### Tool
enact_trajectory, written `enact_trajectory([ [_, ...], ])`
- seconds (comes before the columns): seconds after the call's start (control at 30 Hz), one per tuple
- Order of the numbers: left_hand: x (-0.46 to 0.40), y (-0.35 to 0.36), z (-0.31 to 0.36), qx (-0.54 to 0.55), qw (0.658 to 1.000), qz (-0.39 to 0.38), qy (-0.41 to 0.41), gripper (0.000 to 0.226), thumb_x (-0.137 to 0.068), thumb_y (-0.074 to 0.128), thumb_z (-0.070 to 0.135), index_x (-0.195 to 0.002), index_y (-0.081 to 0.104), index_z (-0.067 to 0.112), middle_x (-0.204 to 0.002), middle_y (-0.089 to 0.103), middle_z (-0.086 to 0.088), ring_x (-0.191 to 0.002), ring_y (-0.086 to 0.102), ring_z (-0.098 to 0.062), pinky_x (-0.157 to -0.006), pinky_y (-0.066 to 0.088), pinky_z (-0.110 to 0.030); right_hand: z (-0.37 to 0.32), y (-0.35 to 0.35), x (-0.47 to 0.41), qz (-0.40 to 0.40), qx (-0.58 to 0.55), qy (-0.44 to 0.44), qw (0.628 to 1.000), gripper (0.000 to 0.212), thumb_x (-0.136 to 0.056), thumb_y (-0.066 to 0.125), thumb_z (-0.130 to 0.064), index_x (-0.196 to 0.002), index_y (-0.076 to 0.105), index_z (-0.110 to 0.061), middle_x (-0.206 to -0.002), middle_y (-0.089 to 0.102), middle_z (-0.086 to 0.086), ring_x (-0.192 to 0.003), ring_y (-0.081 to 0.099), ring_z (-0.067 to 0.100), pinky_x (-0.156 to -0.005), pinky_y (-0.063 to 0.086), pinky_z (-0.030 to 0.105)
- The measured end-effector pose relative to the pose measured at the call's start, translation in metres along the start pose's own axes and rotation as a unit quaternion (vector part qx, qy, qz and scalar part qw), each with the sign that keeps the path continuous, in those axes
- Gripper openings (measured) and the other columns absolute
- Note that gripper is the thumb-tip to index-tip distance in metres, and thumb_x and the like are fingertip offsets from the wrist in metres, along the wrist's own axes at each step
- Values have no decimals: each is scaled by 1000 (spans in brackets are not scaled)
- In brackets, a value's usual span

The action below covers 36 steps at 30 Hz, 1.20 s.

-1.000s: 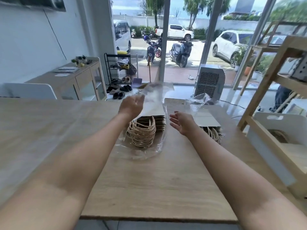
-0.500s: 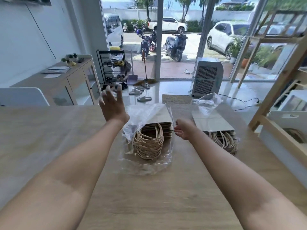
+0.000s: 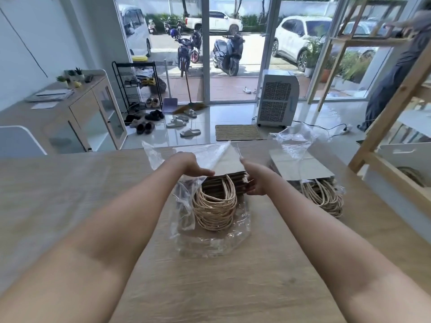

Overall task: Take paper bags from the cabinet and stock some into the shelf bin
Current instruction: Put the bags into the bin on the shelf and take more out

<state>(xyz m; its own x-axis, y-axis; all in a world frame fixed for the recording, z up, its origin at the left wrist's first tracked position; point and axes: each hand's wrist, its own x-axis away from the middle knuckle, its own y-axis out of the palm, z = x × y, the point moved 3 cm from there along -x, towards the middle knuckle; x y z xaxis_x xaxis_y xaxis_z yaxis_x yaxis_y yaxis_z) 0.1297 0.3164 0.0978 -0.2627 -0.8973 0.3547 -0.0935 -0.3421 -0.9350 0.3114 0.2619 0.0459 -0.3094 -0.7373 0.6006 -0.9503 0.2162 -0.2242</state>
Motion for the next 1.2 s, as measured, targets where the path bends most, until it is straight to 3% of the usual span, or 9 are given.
enact_trajectory([
  [0.27,-8,1,-17,176,984,-26,-28,90,-80,65,60,-144,38,2,-149,41,-14,-126,51,-34,-89,52,-40,-11,4,-6,33,106,-14,994,37,-88,55,-44,-96,43,-10,-83,44,9,-59,48,23,-75,45,36],
  [0.43,-9,8,-28,265,963,-30,-38,96,-74,74,55,-144,36,2,-149,39,-14,-123,52,-35,-72,55,-39,-8,7,-9,-12,-71,4,997,40,-82,72,-34,-105,51,-8,-104,52,5,-89,59,21,-89,51,30],
  [0.5,-9,9,-30,283,958,-30,-36,93,-75,74,53,-143,38,2,-148,41,-15,-124,51,-35,-76,55,-42,-3,13,-6,-20,-132,-5,991,26,-81,74,-25,-80,52,-11,-80,54,0,-68,54,14,-63,50,23],
  [0.6,-8,11,-34,319,946,-43,-36,85,-78,74,47,-141,41,1,-148,41,-16,-130,47,-37,-87,53,-47,3,26,-10,8,-210,-30,977,28,-70,80,-21,-83,58,-11,-67,58,2,-52,54,13,-37,41,15],
  [0.73,-7,14,-42,360,931,-42,-40,80,-79,75,42,-135,45,-5,-143,46,-22,-127,49,-39,-89,54,-50,6,44,-13,3,-313,-61,948,65,-56,85,-22,-112,59,-1,-84,68,13,-62,66,25,-53,57,33],
  [0.83,-9,18,-47,376,925,-47,-39,90,-78,76,44,-138,36,-10,-143,42,-30,-127,49,-42,-87,56,-49,14,56,-31,-47,-339,-35,939,105,-42,95,-28,-132,44,-9,-120,63,23,-94,69,38,-76,53,63],
  [1.0,-8,21,-47,371,927,-49,-39,74,-82,71,45,-133,47,-2,-141,48,-17,-130,46,-34,-88,52,-44,19,60,-28,-47,-242,-13,969,88,-48,92,-39,-120,54,-8,-102,70,18,-78,71,32,-69,57,52],
  [1.1,-9,20,-43,333,941,-42,-39,80,-82,67,53,-139,44,1,-146,44,-14,-132,45,-31,-96,49,-42,38,55,-85,20,-208,-31,977,144,-12,97,-44,-138,32,-18,-118,63,18,-96,68,34,-77,48,70],
  [1.2,-9,13,-43,287,956,11,-54,89,-75,71,57,-141,45,4,-144,48,-14,-127,51,-31,-93,49,-38,39,57,-105,72,-252,-52,964,137,-2,92,-36,-123,29,-20,-104,62,19,-90,68,32,-79,50,67],
])
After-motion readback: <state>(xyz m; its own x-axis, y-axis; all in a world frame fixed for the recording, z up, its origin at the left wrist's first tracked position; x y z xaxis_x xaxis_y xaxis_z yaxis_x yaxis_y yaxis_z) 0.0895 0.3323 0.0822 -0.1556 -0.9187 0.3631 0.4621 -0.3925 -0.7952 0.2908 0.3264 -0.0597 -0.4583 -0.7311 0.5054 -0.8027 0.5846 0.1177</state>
